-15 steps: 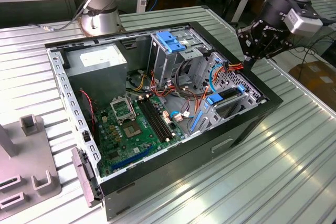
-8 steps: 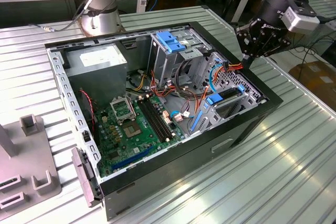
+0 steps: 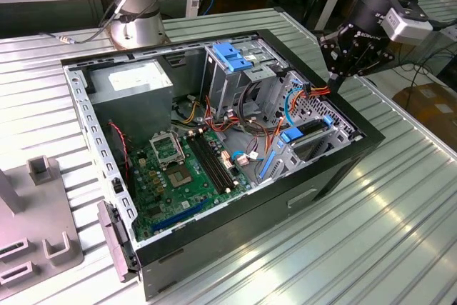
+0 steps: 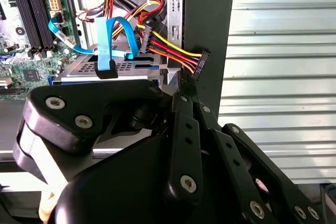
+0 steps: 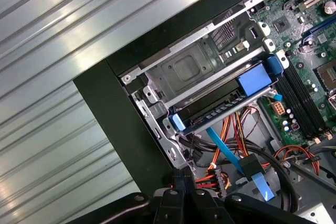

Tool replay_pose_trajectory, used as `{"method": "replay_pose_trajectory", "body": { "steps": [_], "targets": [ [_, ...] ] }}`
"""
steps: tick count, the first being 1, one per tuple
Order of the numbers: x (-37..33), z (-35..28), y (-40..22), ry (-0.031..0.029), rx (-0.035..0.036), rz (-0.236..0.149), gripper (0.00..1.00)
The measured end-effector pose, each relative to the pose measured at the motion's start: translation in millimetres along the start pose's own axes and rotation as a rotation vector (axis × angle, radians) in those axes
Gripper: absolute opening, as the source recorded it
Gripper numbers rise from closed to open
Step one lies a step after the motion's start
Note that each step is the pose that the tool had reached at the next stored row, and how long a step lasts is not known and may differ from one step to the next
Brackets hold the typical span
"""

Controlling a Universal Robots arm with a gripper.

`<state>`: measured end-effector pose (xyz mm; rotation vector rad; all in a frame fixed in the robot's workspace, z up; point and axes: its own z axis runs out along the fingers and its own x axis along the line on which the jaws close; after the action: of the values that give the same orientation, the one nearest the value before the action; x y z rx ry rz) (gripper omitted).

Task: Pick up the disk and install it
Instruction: 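Insert the first disk wire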

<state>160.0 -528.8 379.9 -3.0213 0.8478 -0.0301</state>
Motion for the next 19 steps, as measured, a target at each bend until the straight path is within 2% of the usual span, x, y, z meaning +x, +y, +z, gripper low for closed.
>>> {"method": "replay_pose_trajectory", "body": {
  "steps": [4,5,9,12,14,17,19],
  "targets": [
    [0.0,0.0,0.0,0.0000,0.0000,0.000,0.11],
    [0.0,0.0,0.0,0.0000,-0.0001,0.000,0.24],
    [0.0,0.1,-0.1,0.0000,0.0000,-0.001,0.24],
    [1.2,1.1,-2.1,0.0017,0.0002,-0.016,0.24],
    [1.6,2.8,-3.9,0.0057,-0.0002,-0.017,0.24],
    [1.1,4.2,-8.4,0.0211,0.0021,-0.017,0.24],
    [1.1,5.1,-10.2,0.0274,0.0015,-0.017,0.24]
  ]
}}
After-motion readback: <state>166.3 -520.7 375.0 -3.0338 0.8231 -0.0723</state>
